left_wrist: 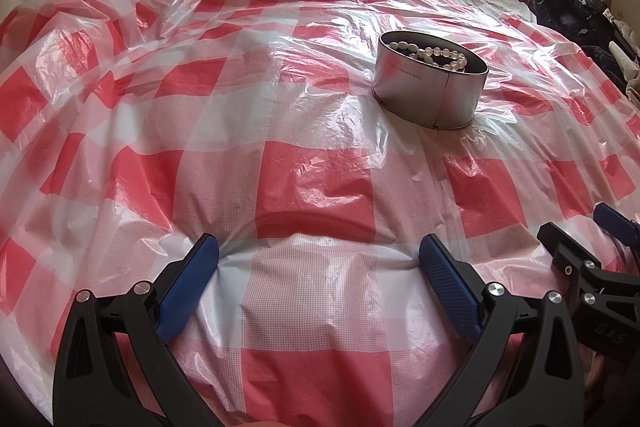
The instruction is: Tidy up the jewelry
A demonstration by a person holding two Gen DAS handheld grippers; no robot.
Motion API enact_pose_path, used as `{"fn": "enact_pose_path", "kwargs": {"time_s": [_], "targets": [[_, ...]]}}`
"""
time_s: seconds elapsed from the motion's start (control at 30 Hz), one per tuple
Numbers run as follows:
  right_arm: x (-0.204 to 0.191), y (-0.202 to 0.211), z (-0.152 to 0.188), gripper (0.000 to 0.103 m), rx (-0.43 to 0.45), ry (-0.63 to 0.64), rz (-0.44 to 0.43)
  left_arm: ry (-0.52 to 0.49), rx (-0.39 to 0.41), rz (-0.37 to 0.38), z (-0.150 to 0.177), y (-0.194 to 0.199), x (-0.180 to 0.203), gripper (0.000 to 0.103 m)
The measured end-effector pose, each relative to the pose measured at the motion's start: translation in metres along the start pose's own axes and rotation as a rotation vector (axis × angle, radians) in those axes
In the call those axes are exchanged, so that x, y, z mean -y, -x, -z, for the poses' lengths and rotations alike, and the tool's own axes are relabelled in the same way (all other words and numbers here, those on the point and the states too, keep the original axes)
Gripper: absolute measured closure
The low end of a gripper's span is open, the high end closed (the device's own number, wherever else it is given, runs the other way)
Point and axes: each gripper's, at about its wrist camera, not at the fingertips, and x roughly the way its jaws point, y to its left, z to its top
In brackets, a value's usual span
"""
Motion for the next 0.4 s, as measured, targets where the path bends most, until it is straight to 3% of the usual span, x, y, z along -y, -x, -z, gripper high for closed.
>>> {"fn": "enact_pose_path", "kwargs": {"time_s": [0.4], "targets": [[0.0007,0.0003,0.0005,0.007,-0.001,0.0,0.0,-0.003,-0.006,-0.004,0.0011,-0.001,0.0006,0.007]]}}
